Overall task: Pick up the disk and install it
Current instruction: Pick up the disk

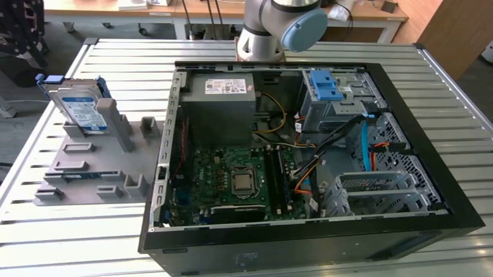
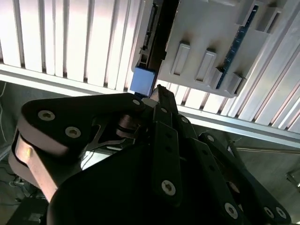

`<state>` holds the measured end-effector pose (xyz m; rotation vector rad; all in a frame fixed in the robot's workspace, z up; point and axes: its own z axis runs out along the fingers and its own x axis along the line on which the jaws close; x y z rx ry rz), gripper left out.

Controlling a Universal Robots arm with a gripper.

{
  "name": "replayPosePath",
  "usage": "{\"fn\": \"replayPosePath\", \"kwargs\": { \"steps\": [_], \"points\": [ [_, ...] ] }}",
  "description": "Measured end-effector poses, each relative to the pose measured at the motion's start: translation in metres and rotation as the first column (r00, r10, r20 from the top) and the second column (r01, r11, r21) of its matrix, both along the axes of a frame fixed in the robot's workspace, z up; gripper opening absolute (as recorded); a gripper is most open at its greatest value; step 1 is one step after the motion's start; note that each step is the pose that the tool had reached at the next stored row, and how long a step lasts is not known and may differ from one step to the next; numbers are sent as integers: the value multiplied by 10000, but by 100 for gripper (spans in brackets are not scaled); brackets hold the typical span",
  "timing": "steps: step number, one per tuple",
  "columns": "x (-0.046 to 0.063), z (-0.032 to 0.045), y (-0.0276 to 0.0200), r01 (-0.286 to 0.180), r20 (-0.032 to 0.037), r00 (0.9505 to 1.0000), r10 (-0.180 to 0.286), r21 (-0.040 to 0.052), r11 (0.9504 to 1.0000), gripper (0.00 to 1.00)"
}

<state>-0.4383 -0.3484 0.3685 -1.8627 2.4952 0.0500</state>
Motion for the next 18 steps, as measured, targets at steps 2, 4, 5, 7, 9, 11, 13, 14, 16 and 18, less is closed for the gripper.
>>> {"fn": "replayPosePath", "kwargs": {
  "steps": [2,4,5,7,9,11,13,14,16,18],
  "points": [
    [0,-5,0,-348,0,9994,348,-14,9994,11],
    [-1,-6,0,-453,-1,9990,453,-19,9990,11],
    [-1,-6,0,-453,-1,9990,453,-19,9990,11],
    [0,-7,0,-454,0,9990,454,-18,9990,23],
    [-1,-14,0,-454,21,9990,454,-18,9990,29],
    [-2,-33,1,-457,51,9989,457,-24,9990,35],
    [-5,-65,5,-476,94,9988,476,-26,9989,41],
    [-7,-83,7,-486,110,9988,486,-28,9988,47],
    [-7,-118,15,-490,118,9987,491,-28,9988,53],
    [-10,-156,38,-516,124,9986,517,-28,9987,59]
  ]
}}
